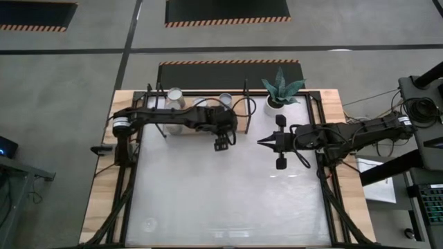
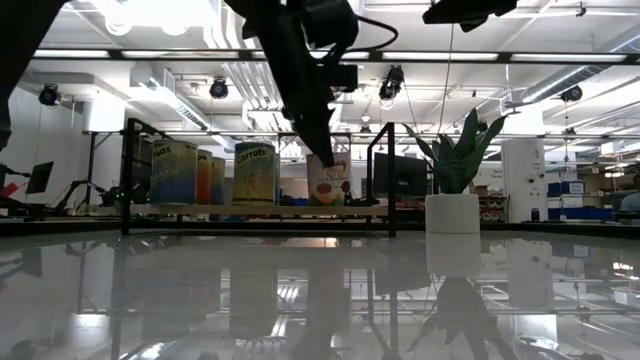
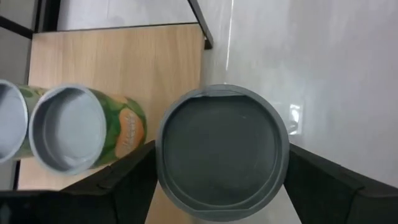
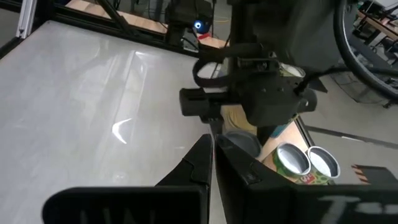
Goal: Pick and place cans onto a shelf
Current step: Put the canned meatballs on the shelf, then return to Home Position
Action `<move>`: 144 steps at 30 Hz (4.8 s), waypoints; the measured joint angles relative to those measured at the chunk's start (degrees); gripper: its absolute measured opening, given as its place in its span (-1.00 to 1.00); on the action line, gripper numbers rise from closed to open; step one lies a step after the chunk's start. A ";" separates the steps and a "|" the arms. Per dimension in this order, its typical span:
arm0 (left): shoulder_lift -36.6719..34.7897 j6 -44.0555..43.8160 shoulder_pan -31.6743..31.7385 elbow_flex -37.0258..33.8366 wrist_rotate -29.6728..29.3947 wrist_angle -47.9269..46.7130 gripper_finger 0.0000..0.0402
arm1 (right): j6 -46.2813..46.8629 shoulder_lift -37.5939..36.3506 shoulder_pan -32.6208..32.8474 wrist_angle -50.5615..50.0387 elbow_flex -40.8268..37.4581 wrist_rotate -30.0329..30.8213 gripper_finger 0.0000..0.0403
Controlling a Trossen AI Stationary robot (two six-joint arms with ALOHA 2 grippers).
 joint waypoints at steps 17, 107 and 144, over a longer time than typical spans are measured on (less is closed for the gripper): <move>0.88 5.83 4.99 0.00 0.02 3.26 0.44 | -0.39 -0.02 0.00 -0.01 0.00 0.20 -0.96; 0.73 0.64 6.54 -0.87 0.07 2.77 -1.00 | -0.33 -0.04 0.00 -1.34 0.00 0.26 -0.96; -16.98 1.86 -5.70 -10.55 -2.88 15.19 -1.00 | 3.78 0.31 0.00 -1.69 0.00 0.51 -0.96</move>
